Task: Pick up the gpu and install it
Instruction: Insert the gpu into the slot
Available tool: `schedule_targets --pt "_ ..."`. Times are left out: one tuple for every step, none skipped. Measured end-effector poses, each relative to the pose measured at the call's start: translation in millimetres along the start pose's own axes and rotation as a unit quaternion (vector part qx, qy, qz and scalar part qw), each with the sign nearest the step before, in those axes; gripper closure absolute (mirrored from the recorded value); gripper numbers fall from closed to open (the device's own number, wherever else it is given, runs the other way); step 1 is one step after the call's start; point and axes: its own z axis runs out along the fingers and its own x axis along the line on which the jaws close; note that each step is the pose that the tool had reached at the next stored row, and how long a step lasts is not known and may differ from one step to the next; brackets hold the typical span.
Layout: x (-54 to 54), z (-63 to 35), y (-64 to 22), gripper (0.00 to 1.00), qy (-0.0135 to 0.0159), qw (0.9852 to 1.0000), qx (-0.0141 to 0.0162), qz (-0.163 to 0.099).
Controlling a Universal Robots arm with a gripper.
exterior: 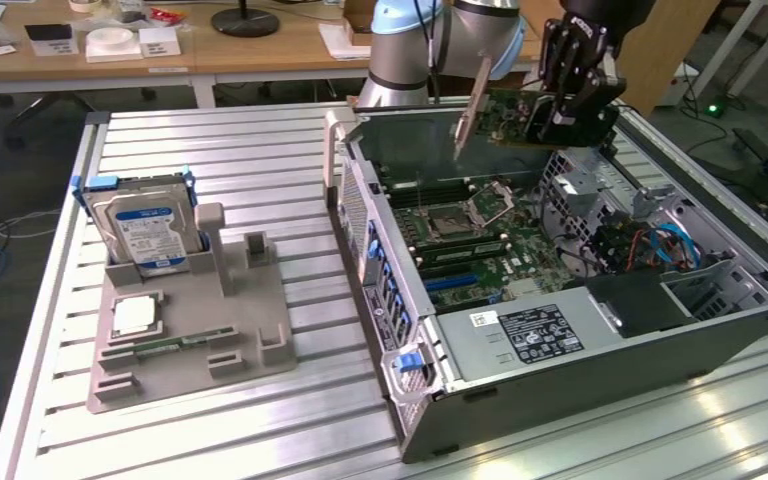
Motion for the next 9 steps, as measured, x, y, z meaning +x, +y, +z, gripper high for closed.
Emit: schedule_targets --pt "0.1 0.2 0.0 0.72 -0.0001 1.0000 0.0009 -0.002" --pt "0.1 0.6 0.1 0.72 0.0002 1.0000 0.0019 -0.003" --pt "0.3 0.9 0.2 0.72 0.0008 1.0000 0.0039 -0.003" --pt "0.5 1.2 0.5 0.72 0.0005 1.0000 0.0067 -0.004" --pt "0.7 1.9 1.4 0.72 -0.0001 0.9999 0.0095 -0.004" --pt "0.7 2.9 1.5 0.72 -0.0005 0.9999 0.0111 -0.004" --pt "0.8 4.1 1.5 0.72 -0.0007 0.9999 0.0113 -0.005" --pt "0.8 5.2 1.5 0.72 -0.0010 0.9999 0.0112 -0.009" --pt "0.9 6.5 1.5 0.72 -0.0013 0.9998 0.0111 -0.016"
